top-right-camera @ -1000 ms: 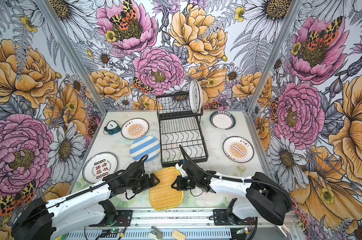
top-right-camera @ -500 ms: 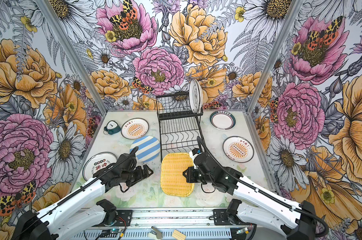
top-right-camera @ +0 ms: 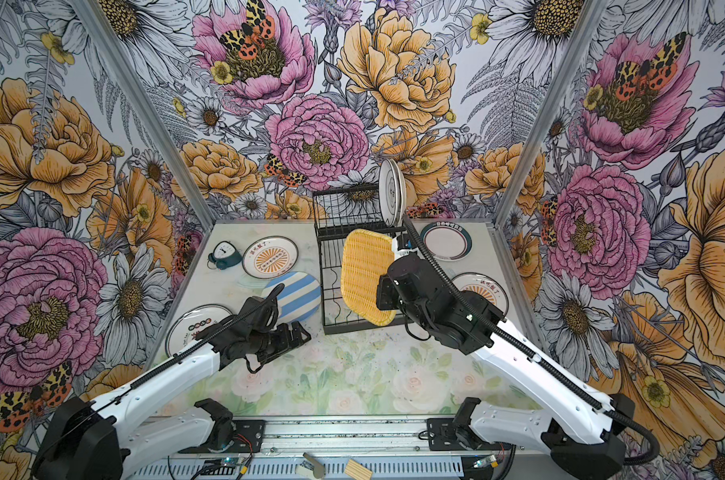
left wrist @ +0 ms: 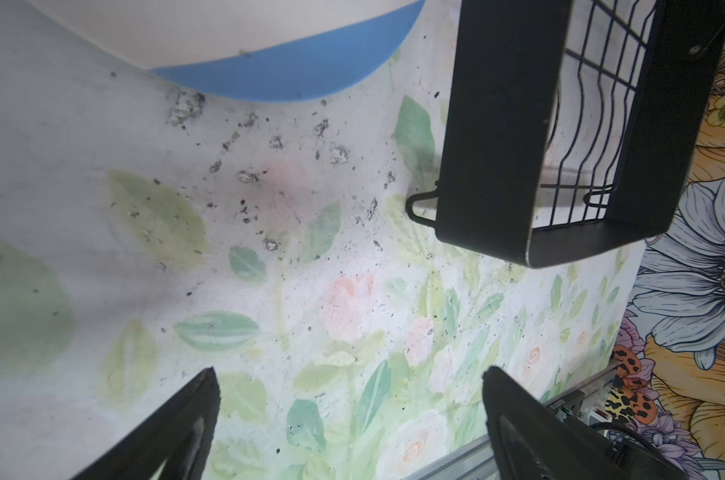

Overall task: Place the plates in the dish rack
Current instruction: 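Lift the upright woven tray with the right gripper toward the rack's far end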

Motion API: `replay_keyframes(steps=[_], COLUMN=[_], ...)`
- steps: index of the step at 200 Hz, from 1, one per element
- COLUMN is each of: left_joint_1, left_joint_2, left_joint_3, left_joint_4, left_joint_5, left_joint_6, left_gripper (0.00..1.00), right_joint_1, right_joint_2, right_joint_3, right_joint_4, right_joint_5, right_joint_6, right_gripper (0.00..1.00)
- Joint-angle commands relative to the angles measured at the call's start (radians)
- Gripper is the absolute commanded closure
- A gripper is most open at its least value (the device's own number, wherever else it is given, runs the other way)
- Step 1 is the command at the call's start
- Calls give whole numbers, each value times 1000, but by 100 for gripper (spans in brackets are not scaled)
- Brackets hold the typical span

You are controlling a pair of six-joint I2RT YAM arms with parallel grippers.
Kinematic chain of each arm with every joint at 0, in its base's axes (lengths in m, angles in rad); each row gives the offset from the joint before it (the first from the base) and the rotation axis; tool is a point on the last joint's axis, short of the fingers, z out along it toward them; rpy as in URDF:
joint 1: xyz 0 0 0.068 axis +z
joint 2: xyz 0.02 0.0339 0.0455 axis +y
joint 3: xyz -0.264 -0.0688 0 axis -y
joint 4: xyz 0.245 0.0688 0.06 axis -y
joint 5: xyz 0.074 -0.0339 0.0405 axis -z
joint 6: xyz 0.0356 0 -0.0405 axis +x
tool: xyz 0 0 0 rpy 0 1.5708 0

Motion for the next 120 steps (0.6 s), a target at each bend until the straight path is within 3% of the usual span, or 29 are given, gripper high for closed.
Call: replay_keyframes(steps=[1, 59, 120], left_joint_1=[13, 19, 20], left_joint_2=[18, 82, 142], left_joint_3=[29, 42, 62], left_joint_4=[55, 124, 179], left_joint_5=[26, 39, 41], left_joint_6=[18, 14, 6], left_gripper=[1, 1, 1], right_joint_1=[-44, -205, -227], right_joint_2=[30, 111, 240], right_joint_3=[104, 134, 171], right_joint_4=[70, 321, 598], right_joint_5=[128, 100, 169], right_joint_6=[-122, -267, -420], right_gripper=[100, 100, 100])
